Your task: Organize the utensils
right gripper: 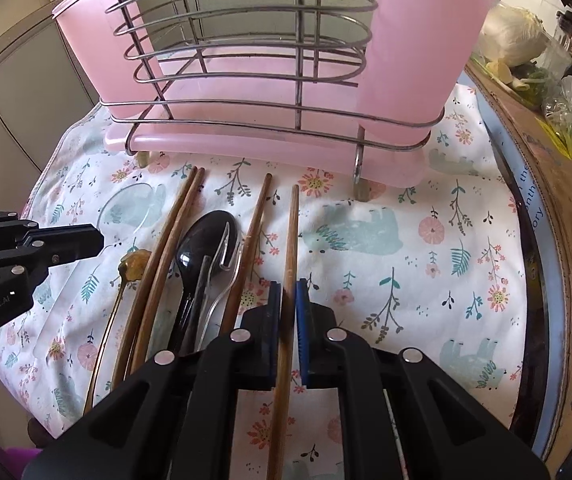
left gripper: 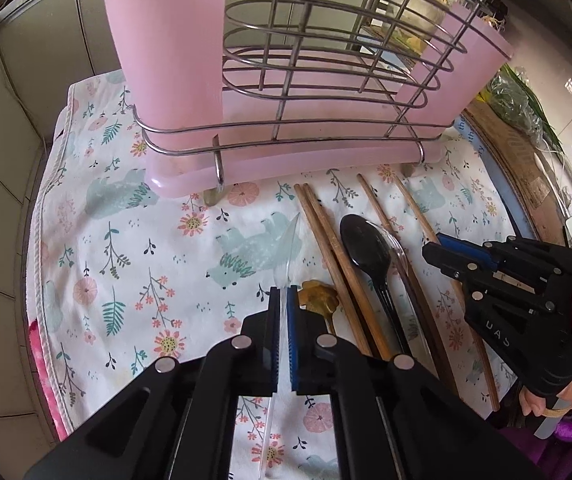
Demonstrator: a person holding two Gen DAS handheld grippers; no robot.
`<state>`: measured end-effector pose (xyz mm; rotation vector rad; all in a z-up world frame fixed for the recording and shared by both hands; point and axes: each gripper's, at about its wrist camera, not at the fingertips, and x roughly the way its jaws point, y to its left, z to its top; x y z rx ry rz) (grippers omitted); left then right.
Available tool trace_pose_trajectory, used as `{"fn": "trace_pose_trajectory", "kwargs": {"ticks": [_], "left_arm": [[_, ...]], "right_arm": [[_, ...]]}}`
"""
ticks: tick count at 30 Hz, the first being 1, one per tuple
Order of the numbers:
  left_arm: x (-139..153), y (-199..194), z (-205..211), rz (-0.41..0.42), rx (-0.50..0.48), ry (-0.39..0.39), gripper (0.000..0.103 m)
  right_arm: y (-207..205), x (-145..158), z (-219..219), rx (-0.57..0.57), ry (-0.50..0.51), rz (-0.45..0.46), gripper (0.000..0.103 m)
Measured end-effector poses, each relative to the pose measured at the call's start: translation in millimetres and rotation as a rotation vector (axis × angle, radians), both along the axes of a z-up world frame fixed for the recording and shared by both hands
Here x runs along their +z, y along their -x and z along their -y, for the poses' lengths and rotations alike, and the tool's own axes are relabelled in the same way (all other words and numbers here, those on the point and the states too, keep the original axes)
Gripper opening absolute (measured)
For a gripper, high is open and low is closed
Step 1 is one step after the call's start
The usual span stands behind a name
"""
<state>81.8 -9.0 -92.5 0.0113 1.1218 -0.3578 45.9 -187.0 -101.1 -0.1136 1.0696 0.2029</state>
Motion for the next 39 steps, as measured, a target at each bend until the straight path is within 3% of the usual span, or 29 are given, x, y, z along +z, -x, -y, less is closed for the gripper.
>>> {"fn": "trace_pose_trajectory", "kwargs": {"ticks": [21, 29, 39], "left_arm": [[86, 56, -32, 0.274, 0.071, 0.229, 0.003], [138, 74, -50, 0.453, 0.109, 0.367, 0.003], [188, 45, -75, 0.613, 0.218, 0.507, 0.003]], "right_arm": [[43, 60, 14, -0.005, 0.007, 0.209, 0.008], [56, 109, 39, -0.005, -0.141, 0.333, 0.008], [48, 196, 79, -0.025, -0.285, 0.629, 0.008]]}}
